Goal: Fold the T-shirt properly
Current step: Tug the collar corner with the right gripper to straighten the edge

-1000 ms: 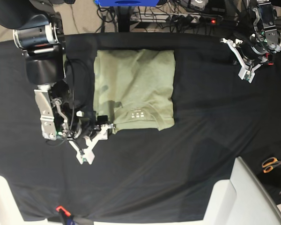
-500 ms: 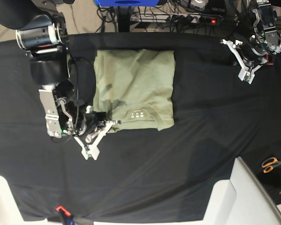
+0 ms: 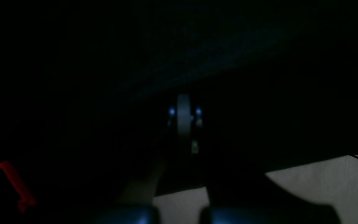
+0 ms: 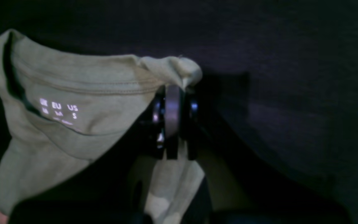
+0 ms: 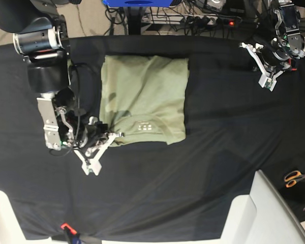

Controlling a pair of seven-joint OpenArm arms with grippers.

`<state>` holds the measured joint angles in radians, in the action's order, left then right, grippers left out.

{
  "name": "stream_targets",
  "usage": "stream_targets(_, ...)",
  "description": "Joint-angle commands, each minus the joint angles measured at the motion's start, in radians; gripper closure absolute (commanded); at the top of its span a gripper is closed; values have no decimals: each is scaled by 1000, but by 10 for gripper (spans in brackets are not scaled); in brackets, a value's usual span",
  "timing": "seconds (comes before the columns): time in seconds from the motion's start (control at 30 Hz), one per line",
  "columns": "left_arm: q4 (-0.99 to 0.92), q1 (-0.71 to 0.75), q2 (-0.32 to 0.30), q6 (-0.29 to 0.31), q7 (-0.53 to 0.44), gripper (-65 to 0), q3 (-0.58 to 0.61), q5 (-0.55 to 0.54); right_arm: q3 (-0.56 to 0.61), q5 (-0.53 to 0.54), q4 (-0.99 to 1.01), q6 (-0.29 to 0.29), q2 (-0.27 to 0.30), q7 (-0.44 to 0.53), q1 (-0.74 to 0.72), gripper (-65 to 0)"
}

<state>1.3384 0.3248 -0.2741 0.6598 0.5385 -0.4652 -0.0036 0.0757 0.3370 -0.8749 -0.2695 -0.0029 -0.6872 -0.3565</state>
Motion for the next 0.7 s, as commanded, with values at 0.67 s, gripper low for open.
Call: stream_targets(0.67,45,13,3,-1,33,0,24,21,2,7,-186,112,-4,-44,27,-218)
